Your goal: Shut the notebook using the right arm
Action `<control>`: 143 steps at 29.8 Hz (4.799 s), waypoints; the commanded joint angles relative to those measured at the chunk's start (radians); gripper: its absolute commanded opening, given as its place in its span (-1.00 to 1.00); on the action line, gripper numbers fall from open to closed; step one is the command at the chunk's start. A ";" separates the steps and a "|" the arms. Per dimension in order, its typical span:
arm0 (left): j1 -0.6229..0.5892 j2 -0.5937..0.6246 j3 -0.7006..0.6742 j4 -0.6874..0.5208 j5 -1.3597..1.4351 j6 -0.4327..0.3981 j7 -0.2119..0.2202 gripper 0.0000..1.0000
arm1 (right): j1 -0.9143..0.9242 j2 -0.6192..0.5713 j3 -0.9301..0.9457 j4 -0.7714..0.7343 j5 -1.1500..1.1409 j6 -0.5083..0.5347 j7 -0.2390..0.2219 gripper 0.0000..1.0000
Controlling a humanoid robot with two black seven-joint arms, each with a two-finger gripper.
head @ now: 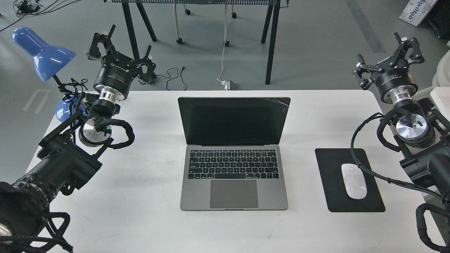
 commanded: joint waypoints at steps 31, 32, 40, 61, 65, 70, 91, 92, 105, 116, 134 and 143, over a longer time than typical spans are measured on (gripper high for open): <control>0.000 0.000 0.000 0.000 0.003 0.000 0.001 1.00 | 0.121 0.171 -0.344 0.004 -0.014 0.001 -0.001 1.00; 0.000 0.000 0.000 0.000 0.003 0.000 0.000 1.00 | 0.121 0.173 -0.357 0.007 -0.014 0.001 -0.001 1.00; 0.000 0.000 0.000 0.000 0.003 0.000 0.001 1.00 | 0.101 0.171 -0.417 0.080 -0.011 0.001 -0.002 1.00; 0.000 0.000 0.000 0.000 0.003 0.000 0.001 1.00 | 0.003 0.048 -0.537 0.266 -0.014 0.002 -0.017 1.00; 0.002 0.000 0.000 0.000 0.004 0.000 0.001 1.00 | 0.003 0.033 -0.568 0.268 -0.015 0.004 -0.017 1.00; 0.000 0.000 0.000 0.000 0.003 0.000 0.001 1.00 | 0.003 0.031 -0.615 0.268 -0.015 0.025 -0.014 1.00; 0.000 0.000 0.000 0.000 0.004 0.000 0.001 1.00 | -0.021 0.031 -0.730 0.317 -0.235 0.025 -0.008 1.00; 0.000 0.000 0.000 0.000 0.004 0.000 0.001 1.00 | -0.021 0.031 -0.732 0.315 -0.245 0.025 -0.008 1.00; 0.002 0.000 0.000 0.000 0.004 0.000 0.000 1.00 | -0.083 0.031 -0.733 0.329 -0.356 0.025 -0.008 1.00; 0.000 0.000 0.000 0.000 0.004 0.000 0.001 1.00 | -0.153 -0.007 -0.735 0.415 -0.425 0.025 -0.010 1.00; 0.000 0.000 0.000 0.000 0.004 0.000 0.000 1.00 | -0.178 -0.056 -0.810 0.463 -0.448 0.022 -0.011 1.00; 0.000 0.000 0.000 0.000 0.004 0.000 0.000 1.00 | -0.175 -0.070 -0.702 0.522 -0.445 0.024 -0.005 1.00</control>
